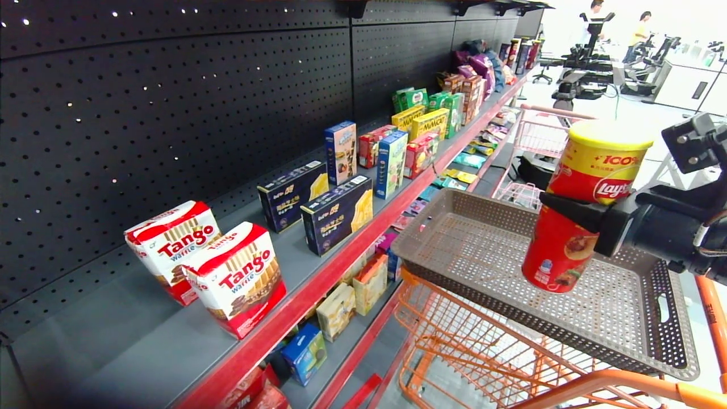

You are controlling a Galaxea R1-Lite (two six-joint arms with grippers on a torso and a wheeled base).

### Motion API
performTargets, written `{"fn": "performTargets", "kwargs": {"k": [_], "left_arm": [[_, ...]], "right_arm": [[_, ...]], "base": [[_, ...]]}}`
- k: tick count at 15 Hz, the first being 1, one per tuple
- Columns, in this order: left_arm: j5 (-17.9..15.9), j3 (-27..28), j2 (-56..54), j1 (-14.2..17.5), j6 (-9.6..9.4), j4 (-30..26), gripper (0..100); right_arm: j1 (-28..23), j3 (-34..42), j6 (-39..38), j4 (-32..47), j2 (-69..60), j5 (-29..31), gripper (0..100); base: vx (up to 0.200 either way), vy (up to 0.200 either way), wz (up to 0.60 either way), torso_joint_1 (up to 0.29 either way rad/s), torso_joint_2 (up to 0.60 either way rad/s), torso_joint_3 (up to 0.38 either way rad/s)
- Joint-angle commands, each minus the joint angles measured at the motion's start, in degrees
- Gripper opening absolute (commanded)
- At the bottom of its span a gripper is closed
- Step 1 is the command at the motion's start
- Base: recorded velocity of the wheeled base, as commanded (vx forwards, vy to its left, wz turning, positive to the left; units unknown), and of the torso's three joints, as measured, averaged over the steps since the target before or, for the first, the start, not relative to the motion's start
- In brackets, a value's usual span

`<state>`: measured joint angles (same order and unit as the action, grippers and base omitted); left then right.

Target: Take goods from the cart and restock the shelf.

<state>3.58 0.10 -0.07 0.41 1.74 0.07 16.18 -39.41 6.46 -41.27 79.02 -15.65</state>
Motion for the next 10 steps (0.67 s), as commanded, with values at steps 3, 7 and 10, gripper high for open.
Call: {"fn": "performTargets", "kwargs": {"k": [3, 7, 10], "left_arm": [[0.02, -0.01, 0.07, 0.02, 0.01, 0.01, 100], [0.02, -0.01, 0.07, 0.02, 0.01, 0.01, 100], [0.02, -0.01, 0.07, -0.06, 0.01, 0.01, 100]], "right_arm": [[0.52, 1.18, 3.56, -0.04, -0.53, -0.96, 0], [0.61, 1.27, 3.47, -0.04, -0.27, -1.93, 0], [0.96, 1.09, 3.47, -0.13, -0.01, -2.01, 0]], "base": [[0.000, 0.000, 0.20, -0.001, 0.00, -0.001], [0.000, 0.000, 0.60, 0.002, 0.00, 0.004], [0.000, 0.000, 0.60, 0.002, 0.00, 0.001]]}}
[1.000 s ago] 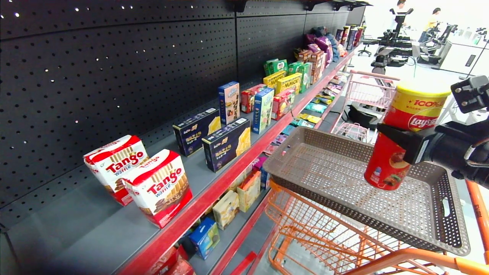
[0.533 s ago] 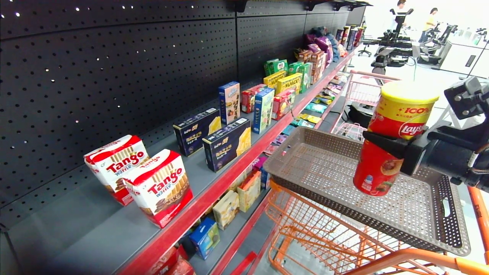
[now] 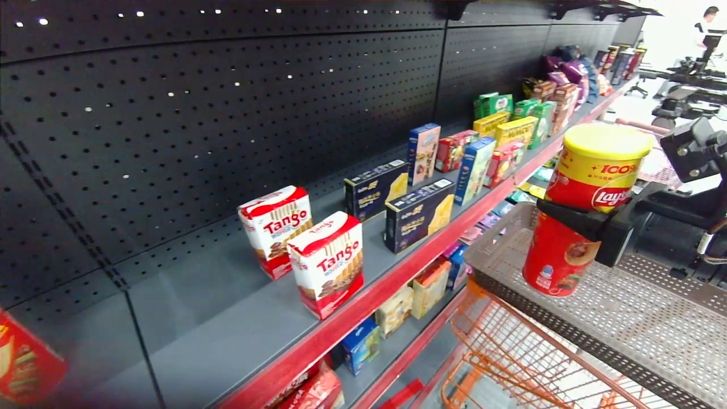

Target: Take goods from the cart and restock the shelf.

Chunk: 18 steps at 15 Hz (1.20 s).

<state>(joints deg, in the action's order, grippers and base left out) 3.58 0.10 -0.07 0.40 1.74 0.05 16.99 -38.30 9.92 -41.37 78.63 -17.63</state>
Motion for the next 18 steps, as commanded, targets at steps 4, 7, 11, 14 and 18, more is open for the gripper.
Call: {"fn": "performTargets", "kwargs": {"k": [4, 7, 11, 14, 18], "left_arm": [[0.02, -0.01, 0.07, -0.05, 0.01, 0.04, 100], [0.02, -0.01, 0.07, 0.04, 0.01, 0.04, 100], [0.02, -0.01, 0.07, 0.04, 0.01, 0.04, 100], [0.02, -0.01, 0.07, 0.04, 0.01, 0.04, 100], [0.02, -0.01, 0.07, -0.05, 0.01, 0.04, 100]], "right_arm": [[0.06, 0.86, -0.34, 0.68, -0.32, 0.14, 0], [5.68, 0.42, -3.86, 2.62, -3.66, 1.98, 0], [12.80, 1.65, -3.68, 3.41, -6.03, 8.14, 0], [14.91, 1.39, -3.77, 3.32, -6.12, 8.14, 0], [15.00, 1.74, -3.95, 3.41, -5.86, 8.22, 0]], "base": [[0.000, 0.000, 0.30, 0.000, 0.00, 0.001], [0.000, 0.000, 0.00, 0.000, 0.00, 0.000], [0.000, 0.000, 0.00, 0.000, 0.00, 0.000], [0.000, 0.000, 0.60, 0.001, 0.00, 0.002], [0.000, 0.000, 0.45, 0.003, 0.00, 0.002]]}}
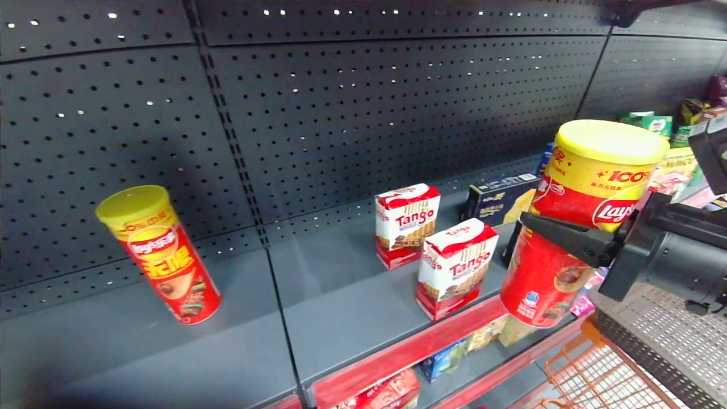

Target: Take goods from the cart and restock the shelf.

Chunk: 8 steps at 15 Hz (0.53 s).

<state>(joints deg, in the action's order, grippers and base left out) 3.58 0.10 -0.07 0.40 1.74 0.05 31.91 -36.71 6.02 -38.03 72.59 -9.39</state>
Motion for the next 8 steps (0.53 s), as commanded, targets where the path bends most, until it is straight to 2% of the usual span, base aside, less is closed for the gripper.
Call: {"fn": "performTargets", "kwargs": {"k": [1, 7, 8], "left_arm": [[0.02, -0.01, 0.07, 0.04, 0.01, 0.04, 100], [0.02, -0.01, 0.07, 0.04, 0.01, 0.04, 100], [0.02, -0.01, 0.07, 0.04, 0.01, 0.04, 100]], "right_arm": [[0.08, 0.14, -0.05, 0.07, 0.35, -0.02, 0], [1.40, 0.58, 0.13, 0.07, 0.53, 0.16, 0], [1.48, 0.67, 0.13, 0.07, 0.53, 0.16, 0]], "base": [[0.000, 0.000, 0.00, 0.000, 0.00, 0.000], [0.000, 0.000, 0.00, 0.000, 0.00, 0.000], [0.000, 0.000, 0.60, 0.002, 0.00, 0.002]]}}
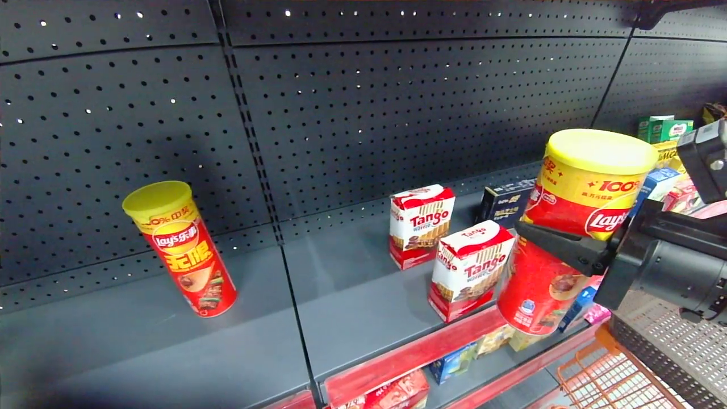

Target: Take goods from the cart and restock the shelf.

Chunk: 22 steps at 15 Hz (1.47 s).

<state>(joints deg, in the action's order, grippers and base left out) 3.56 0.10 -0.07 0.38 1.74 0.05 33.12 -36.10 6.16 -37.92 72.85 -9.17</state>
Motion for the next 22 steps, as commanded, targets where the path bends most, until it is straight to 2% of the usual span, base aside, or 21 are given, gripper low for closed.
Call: {"fn": "performTargets", "kwargs": {"k": [1, 5, 14, 16, 18, 20, 22], "left_arm": [[0.04, -0.01, 0.07, 0.06, 0.01, 0.04, 100], [0.04, -0.01, 0.07, -0.03, 0.01, 0.04, 100], [0.04, -0.01, 0.07, 0.06, 0.01, 0.04, 100], [0.04, -0.01, 0.07, -0.03, 0.01, 0.04, 100], [0.04, -0.01, 0.07, -0.03, 0.01, 0.04, 100], [0.04, -0.01, 0.07, -0.03, 0.01, 0.04, 100], [0.04, -0.01, 0.07, 0.06, 0.01, 0.04, 100]], "right_arm": [[0.28, -0.03, 0.08, -0.04, 0.36, -0.06, 0], [0.28, 0.24, 0.08, -0.13, 0.27, -0.06, 0], [0.54, 1.47, -0.36, -0.13, 0.19, -0.24, 0], [3.44, 2.61, -1.32, -1.01, 0.19, -0.32, 0], [5.37, 2.79, -1.41, -4.35, 1.42, -0.32, 0], [6.43, 3.40, -1.23, -12.88, 7.13, -0.32, 0], [6.34, 4.28, -1.67, -15.42, 8.36, -0.59, 0]], "base": [[0.000, 0.000, 0.60, 0.002, 0.00, 0.012], [0.000, 0.000, 0.60, 0.011, 0.01, 0.000], [0.000, 0.000, 0.00, 0.000, 0.00, 0.000], [0.000, 0.000, 0.00, 0.000, 0.00, 0.000], [0.000, 0.000, 0.00, 0.000, 0.00, 0.000], [0.000, 0.000, 0.00, 0.000, 0.00, 0.000], [0.000, 0.000, 0.00, 0.000, 0.00, 0.000]]}}
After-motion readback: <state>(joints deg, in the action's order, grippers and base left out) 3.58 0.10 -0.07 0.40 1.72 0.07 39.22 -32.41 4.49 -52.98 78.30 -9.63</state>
